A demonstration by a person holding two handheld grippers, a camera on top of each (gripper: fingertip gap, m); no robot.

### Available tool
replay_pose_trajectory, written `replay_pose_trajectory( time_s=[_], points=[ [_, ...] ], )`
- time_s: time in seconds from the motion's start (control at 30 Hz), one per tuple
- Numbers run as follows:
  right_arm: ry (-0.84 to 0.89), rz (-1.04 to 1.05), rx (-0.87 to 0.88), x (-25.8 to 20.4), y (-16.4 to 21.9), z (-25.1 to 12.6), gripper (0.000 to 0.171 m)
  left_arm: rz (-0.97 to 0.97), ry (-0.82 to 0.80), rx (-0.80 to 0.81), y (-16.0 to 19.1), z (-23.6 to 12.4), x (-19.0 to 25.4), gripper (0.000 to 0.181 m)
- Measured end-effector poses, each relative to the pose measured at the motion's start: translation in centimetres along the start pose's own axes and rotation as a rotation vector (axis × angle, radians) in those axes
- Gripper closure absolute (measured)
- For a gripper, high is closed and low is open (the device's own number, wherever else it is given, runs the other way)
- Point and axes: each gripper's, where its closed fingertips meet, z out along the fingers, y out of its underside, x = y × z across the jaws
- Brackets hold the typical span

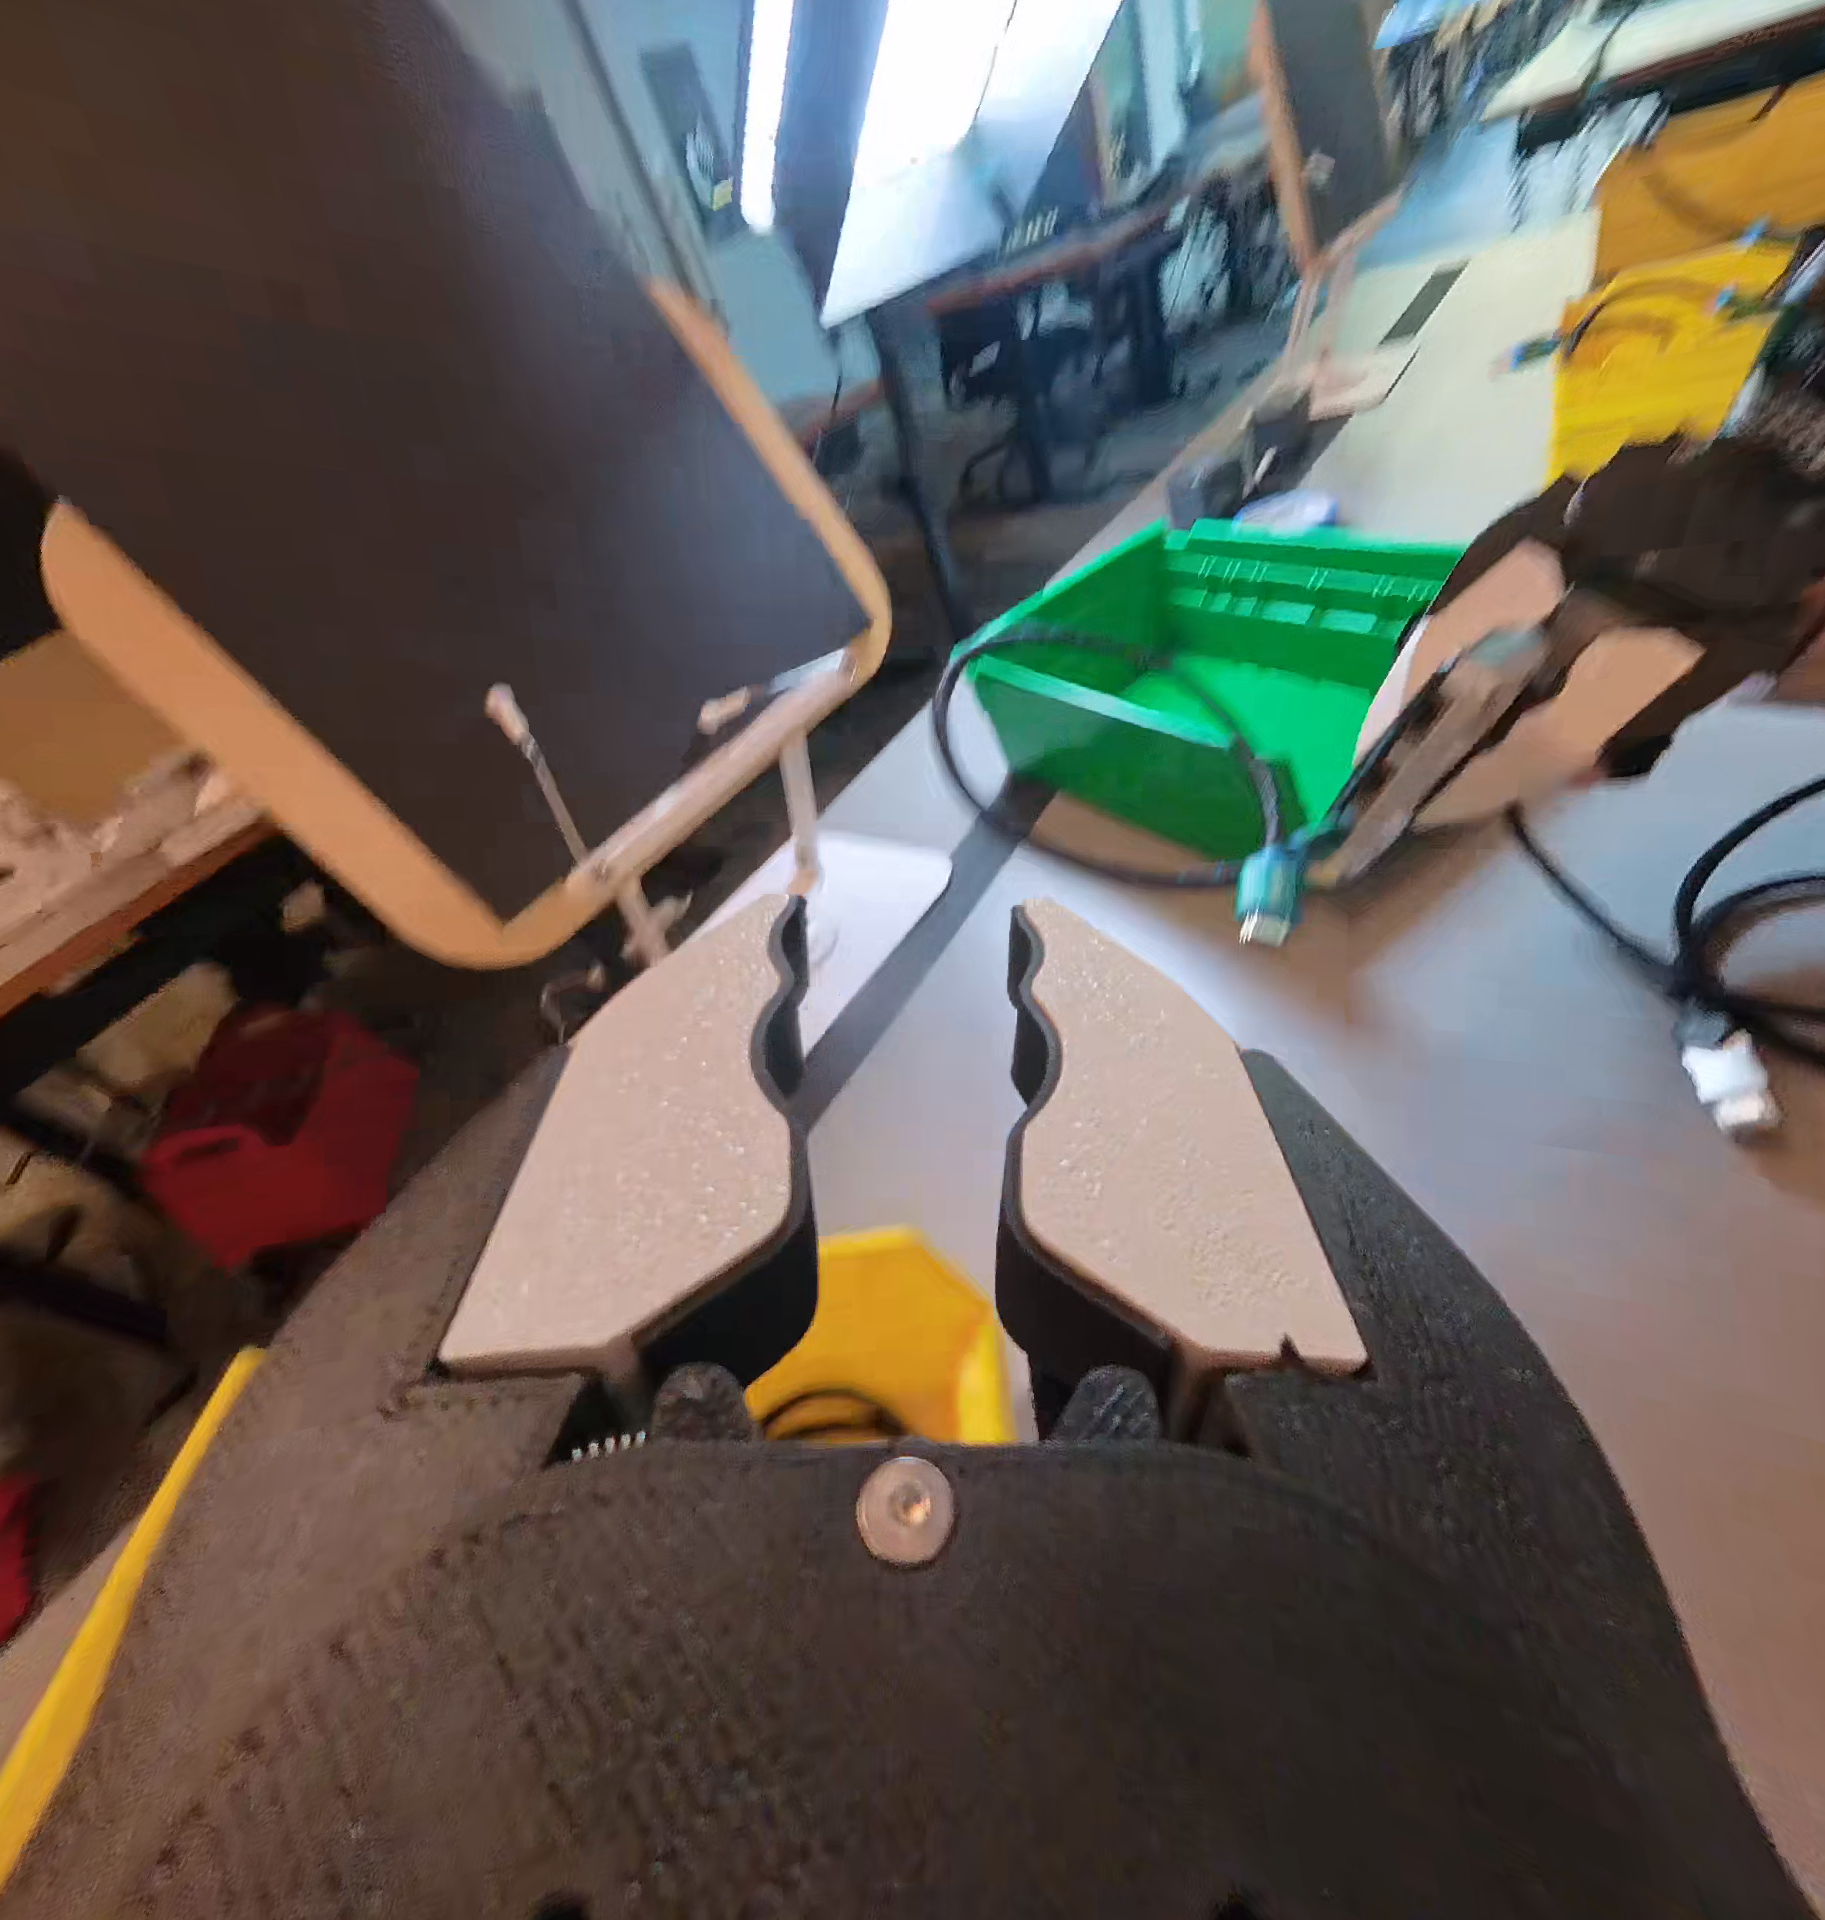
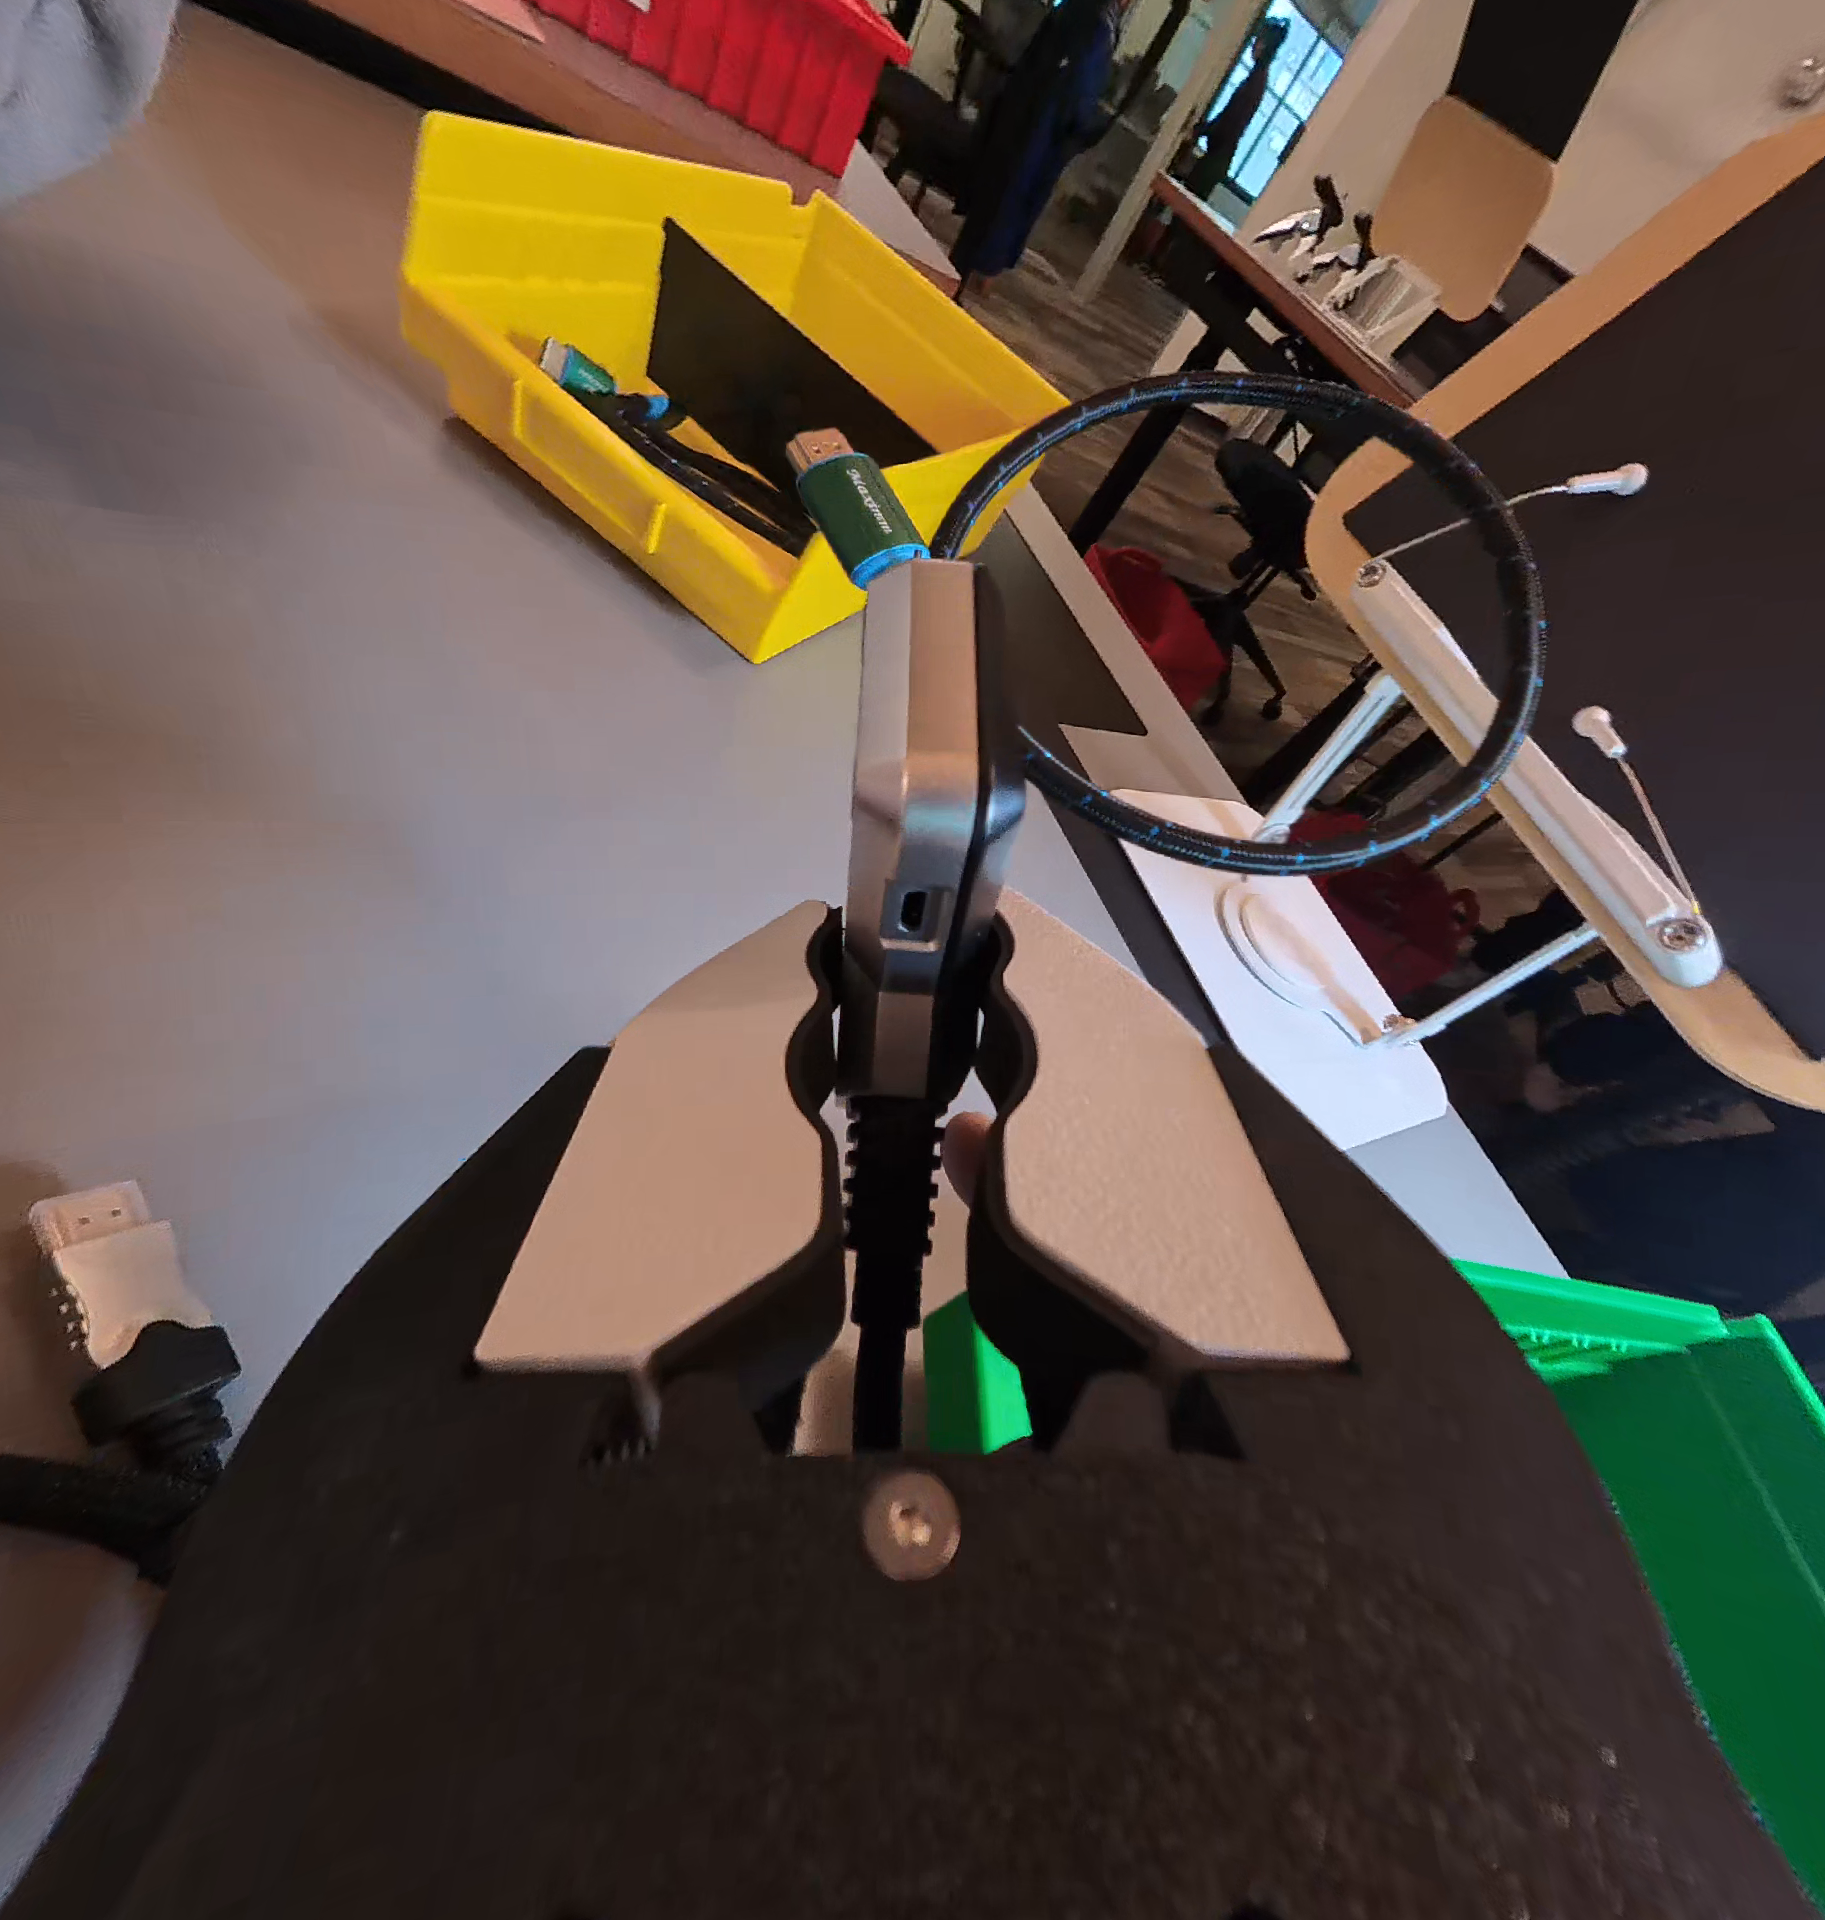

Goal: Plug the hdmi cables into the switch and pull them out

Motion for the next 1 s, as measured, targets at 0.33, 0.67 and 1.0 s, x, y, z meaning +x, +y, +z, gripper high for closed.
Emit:
replay_pose_trajectory(
  time_s=[0.33,0.67,1.0],
  points=[
    [0.006,0.008,-0.034,0.2,1.0,0.4,0.148,-0.128,0.226,-0.757,18.3,-2.2,1.3,0.144],
    [0.023,0.009,-0.051,0.7,1.3,0.1,0.148,-0.059,0.219,-0.814,18.9,-2.5,0.8,0.173],
    [0.067,0.021,-0.018,1.6,0.7,-0.3,0.149,0.084,0.058,-0.097,-0.9,-3.6,2.2,0.174]
  ],
)
